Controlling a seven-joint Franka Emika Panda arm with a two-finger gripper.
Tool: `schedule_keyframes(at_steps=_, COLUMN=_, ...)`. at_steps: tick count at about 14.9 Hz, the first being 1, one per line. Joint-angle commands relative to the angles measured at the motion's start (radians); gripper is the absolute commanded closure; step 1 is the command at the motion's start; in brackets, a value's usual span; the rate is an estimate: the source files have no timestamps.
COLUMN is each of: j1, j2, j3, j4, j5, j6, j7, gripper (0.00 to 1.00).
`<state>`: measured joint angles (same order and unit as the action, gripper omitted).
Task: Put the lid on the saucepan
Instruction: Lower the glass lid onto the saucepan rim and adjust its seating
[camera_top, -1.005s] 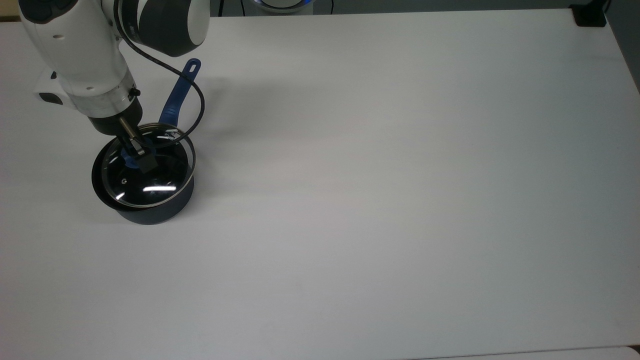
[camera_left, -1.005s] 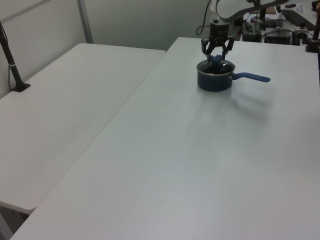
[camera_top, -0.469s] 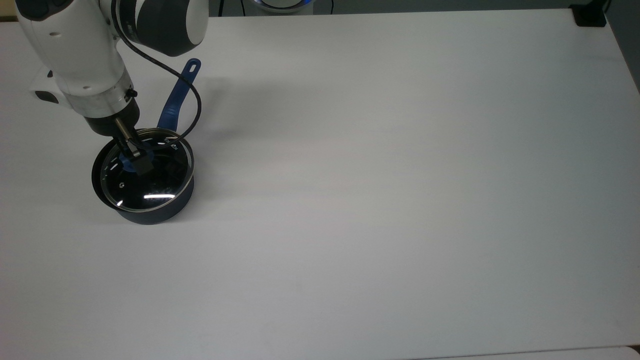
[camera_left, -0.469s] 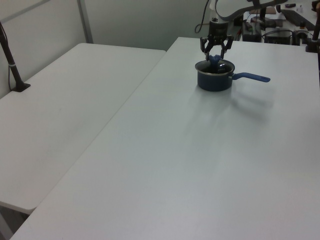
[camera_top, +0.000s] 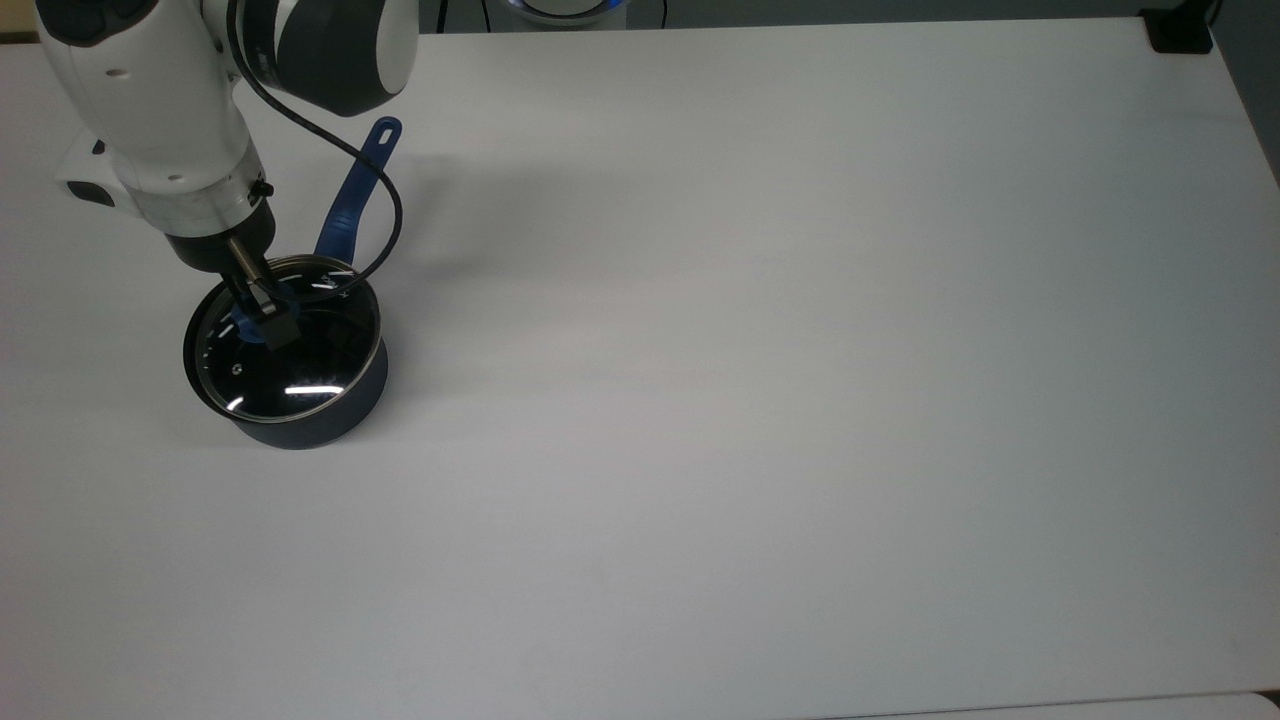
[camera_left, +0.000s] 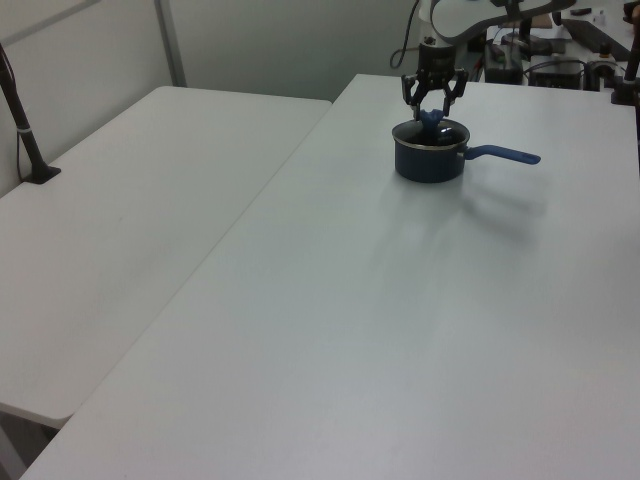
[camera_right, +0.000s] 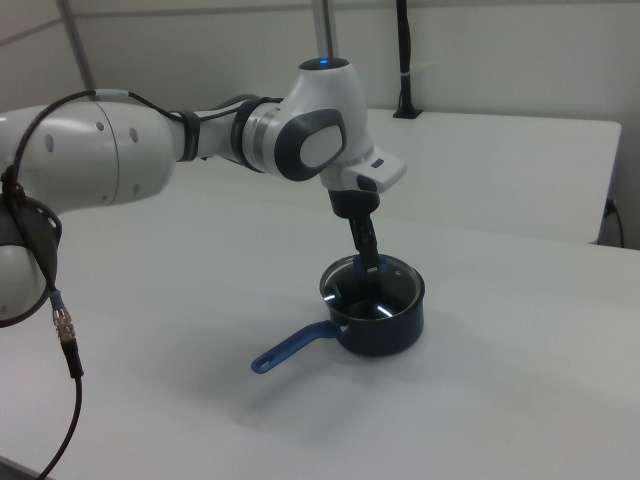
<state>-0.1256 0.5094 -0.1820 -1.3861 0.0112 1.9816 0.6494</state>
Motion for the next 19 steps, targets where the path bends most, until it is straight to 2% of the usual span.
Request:
schedule_keyframes(at_steps=1, j1=0.007, j2=0.012, j3=-0.004, j4=0.019, j5=-0.030, j6=0.016, j7=0.016, gripper=0.33)
schedule_keyframes(at_steps=12, j1=0.001, j2=0.009, j3=-0.010, j4=0.042, j5=-0.034, j6=0.008, j7=-0.019, gripper=0.35)
schedule_keyframes(at_steps=19, j1=0.003, j2=0.008, j3=-0.008, j4=0.041, j5=-0.051, j6=0.008, j7=-0.025, gripper=0.31)
